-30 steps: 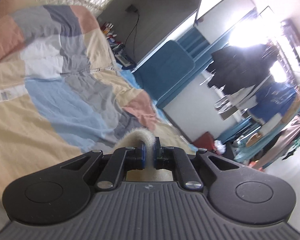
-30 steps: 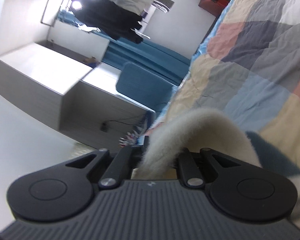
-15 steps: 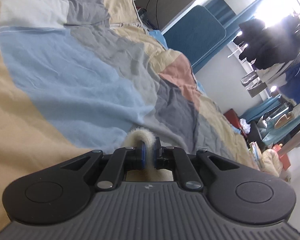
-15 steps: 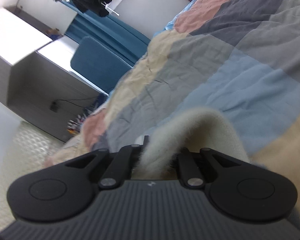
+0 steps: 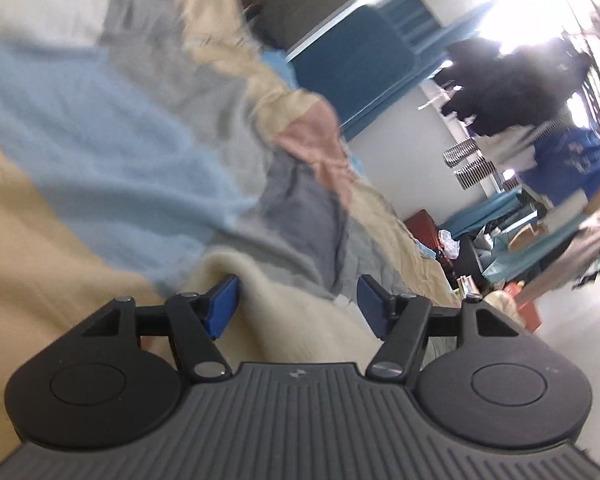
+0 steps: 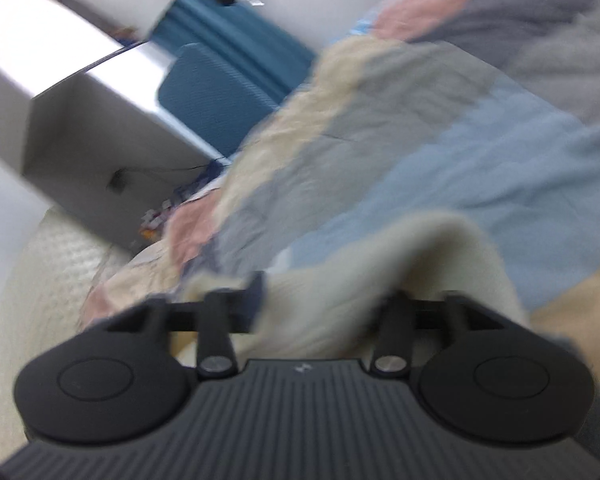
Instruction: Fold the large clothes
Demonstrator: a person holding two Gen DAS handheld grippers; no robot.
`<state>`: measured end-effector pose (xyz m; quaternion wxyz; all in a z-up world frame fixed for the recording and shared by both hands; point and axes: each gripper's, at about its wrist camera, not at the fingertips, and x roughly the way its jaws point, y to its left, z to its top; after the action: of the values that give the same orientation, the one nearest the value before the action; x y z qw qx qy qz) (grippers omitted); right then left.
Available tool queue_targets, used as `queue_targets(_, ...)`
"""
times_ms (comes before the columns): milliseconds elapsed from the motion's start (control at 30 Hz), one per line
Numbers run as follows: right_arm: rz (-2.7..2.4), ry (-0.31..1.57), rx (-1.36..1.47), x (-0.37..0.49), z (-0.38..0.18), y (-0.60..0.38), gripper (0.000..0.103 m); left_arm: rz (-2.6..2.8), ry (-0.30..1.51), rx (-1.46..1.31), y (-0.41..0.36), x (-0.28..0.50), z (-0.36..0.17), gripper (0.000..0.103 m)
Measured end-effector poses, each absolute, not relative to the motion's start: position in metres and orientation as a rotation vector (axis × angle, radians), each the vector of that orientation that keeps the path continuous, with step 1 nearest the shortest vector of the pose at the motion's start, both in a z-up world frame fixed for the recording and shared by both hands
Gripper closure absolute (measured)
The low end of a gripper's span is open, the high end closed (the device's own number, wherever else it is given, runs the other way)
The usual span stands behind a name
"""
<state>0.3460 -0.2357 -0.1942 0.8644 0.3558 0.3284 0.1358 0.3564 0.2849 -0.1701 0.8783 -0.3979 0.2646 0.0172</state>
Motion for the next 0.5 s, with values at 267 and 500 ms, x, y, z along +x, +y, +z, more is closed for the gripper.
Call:
queue_targets(267, 0.373, 0.684, 0.499, 0.294, -0.149, -0.194, 0.036, -0.089, 0.533, -0.450, 0.217, 0.306, -0.119, 0.021)
queue_targets(500, 0.407, 0.760, 0.199, 0.267, -0.148, -0.144, 0.049, -0.232, 0.688, -0.133, 0.151, 0.276, -0.140, 0.021)
